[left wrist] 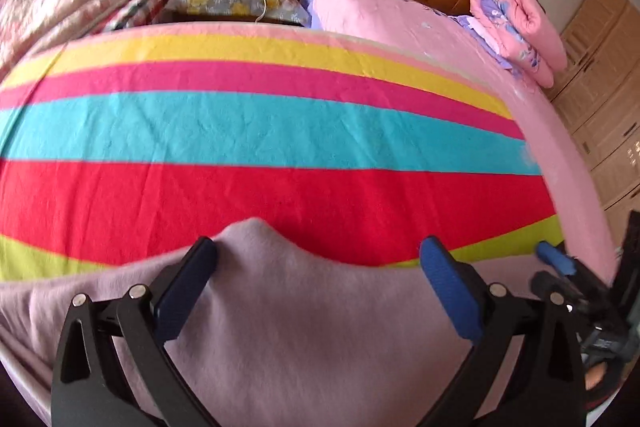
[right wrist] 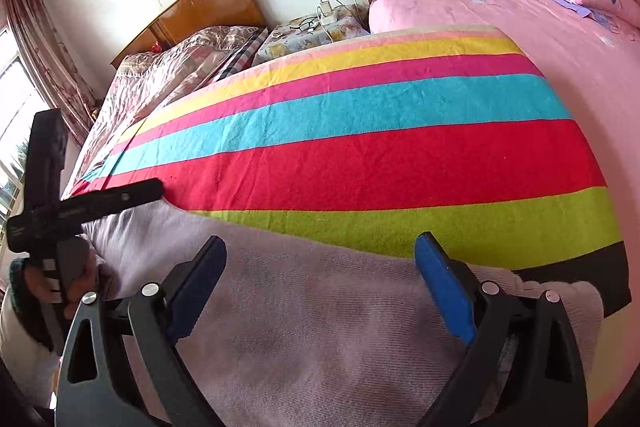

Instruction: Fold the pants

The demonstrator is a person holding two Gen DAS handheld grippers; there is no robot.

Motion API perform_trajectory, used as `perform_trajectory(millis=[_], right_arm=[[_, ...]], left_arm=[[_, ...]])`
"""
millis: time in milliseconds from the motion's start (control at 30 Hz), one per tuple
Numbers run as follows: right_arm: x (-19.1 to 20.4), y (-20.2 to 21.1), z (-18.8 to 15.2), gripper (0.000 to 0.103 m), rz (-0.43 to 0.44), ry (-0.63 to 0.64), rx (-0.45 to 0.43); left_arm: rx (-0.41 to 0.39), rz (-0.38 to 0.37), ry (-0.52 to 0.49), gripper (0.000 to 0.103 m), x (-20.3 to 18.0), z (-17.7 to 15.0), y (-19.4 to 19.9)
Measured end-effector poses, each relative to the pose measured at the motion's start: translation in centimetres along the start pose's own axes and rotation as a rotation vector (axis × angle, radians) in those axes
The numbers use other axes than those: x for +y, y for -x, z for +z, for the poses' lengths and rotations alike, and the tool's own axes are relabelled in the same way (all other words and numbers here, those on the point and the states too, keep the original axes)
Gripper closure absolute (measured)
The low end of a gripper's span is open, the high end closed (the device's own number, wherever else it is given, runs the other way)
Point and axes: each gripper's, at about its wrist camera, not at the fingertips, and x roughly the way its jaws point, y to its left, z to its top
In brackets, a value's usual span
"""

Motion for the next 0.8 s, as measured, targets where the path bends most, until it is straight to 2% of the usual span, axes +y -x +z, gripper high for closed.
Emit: perform_trajectory(millis=[67, 133, 267, 333, 400, 467, 600, 667, 733, 800], right_arm=[[0.0, 0.1, -0.1, 0.011, 0.005, -0.003, -0.003], [-0.1, 0.1, -0.1, 0.011, 0.007, -0.004, -0.005], [0.0, 0.3, -0.3, 0.011, 0.014, -0.009, -0.009], [-0.1, 0.3, -0.4, 0.011, 0.016, -0.01, -0.01], [0.0, 0.3, -0.4, 0.011, 0.015, -0.01, -0.01], [0.0, 0.3, -0.4, 0.011, 0.011, -0.007, -0.008], [0.0, 0.1, -0.2, 0.011, -0.003, 0.004, 0.001], [0.3, -0.1, 0.0, 0.01, -0.018, 0.015, 0.026], [1.2, -0.1, 0.5, 0.011, -0.091, 0.018, 0.051], [3.5, 0.7, 0.8, 0.011, -0.13, 0.042, 0.012]], left_arm=[[-0.005, 0.041, -0.039, 0.001, -0.7, 0.1, -0.5], [-0.02, 0.018, -0.027, 0.001, -0.6, 0.2, -0.3], [-0.143, -0.184, 0.081, 0.002, 1.8, 0.3, 4.1], [-0.245, -0.223, 0.096, 0.001, 3.6, -0.1, 8.2], [-0.282, -0.179, 0.079, 0.001, 5.8, -0.3, 11.0], [-0.227, -0.098, 0.047, 0.001, 8.6, -0.8, 12.1], [-0.191, 0.065, -0.018, 0.001, 12.7, -3.4, 13.5], [-0.181, 0.088, -0.027, 0.001, 14.2, -4.7, 13.8], [-0.159, 0.111, -0.022, 0.001, 15.4, -5.5, 13.5], [-0.136, 0.156, -0.023, 0.001, 16.6, -6.1, 12.4]])
